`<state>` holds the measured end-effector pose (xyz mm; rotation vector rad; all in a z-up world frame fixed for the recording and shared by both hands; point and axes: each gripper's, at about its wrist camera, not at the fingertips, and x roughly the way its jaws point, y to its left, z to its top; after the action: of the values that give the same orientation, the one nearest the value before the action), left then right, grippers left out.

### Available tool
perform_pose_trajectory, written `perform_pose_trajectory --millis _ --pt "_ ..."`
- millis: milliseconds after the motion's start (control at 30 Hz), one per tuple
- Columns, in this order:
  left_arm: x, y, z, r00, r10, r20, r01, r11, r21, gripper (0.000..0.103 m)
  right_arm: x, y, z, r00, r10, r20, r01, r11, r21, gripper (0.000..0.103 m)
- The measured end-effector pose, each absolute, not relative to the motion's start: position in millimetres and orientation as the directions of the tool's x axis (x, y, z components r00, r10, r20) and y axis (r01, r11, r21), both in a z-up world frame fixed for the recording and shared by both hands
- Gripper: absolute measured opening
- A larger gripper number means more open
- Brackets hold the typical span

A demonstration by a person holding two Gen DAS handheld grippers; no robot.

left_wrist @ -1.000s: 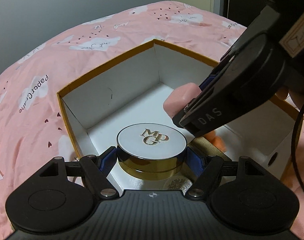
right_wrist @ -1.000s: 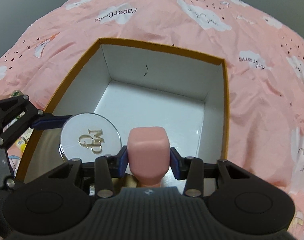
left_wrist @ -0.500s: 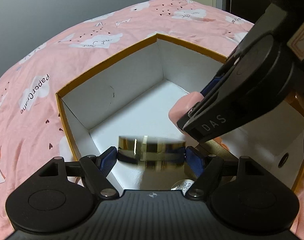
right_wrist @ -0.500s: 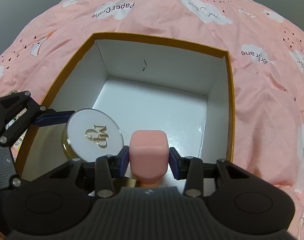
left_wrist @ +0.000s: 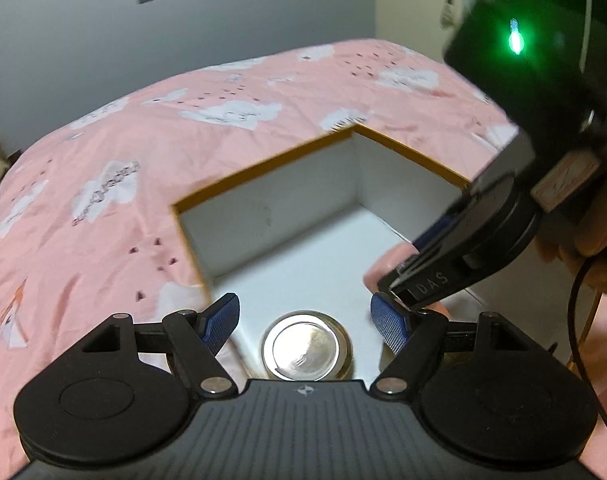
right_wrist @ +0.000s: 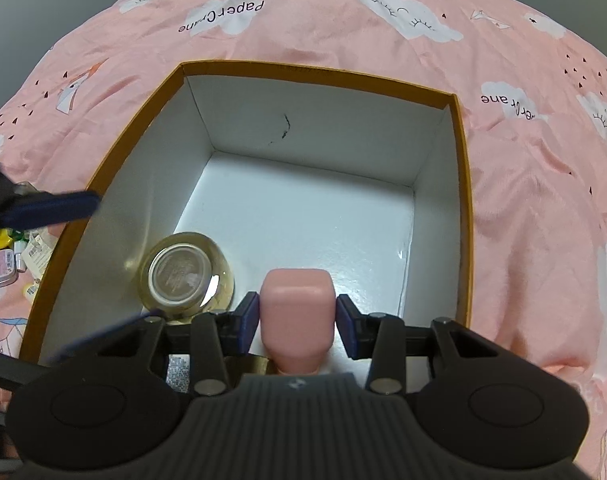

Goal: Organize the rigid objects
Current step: 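Carry the compact and pink case into the orange box and release the compact, then release the pink case in the box with the right tool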

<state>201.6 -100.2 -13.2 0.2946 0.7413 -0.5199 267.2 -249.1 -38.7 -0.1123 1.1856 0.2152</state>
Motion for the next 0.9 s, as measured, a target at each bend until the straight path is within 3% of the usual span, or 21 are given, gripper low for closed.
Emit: perform_pose_trajectory --millis 233,667,800,900 --pt "205 -72 -2 0.665 -0.304 -0.682 0.437 0.899 0.026 0.088 275 -240 -47 0.344 0.104 -0.933 -0.220 0.975 0.028 0.041" --pt "212 -58 -8 0.657 -0.282 -0.699 0.397 0.918 0.004 0.088 283 -222 -62 0.300 0.073 -0.951 -0.218 0.976 0.006 0.043" --pt "210 -57 -9 0.655 -0.282 -0.701 0.391 0.920 -0.004 0.088 282 -221 -60 0.300 0.079 -0.951 -0.213 0.977 0.013 0.053" --pt "208 -56 -9 0.654 -0.278 -0.703 0.388 0.922 -0.004 0.088 282 -221 -62 0.299 0.032 -0.954 -0.192 0.981 -0.028 0.053"
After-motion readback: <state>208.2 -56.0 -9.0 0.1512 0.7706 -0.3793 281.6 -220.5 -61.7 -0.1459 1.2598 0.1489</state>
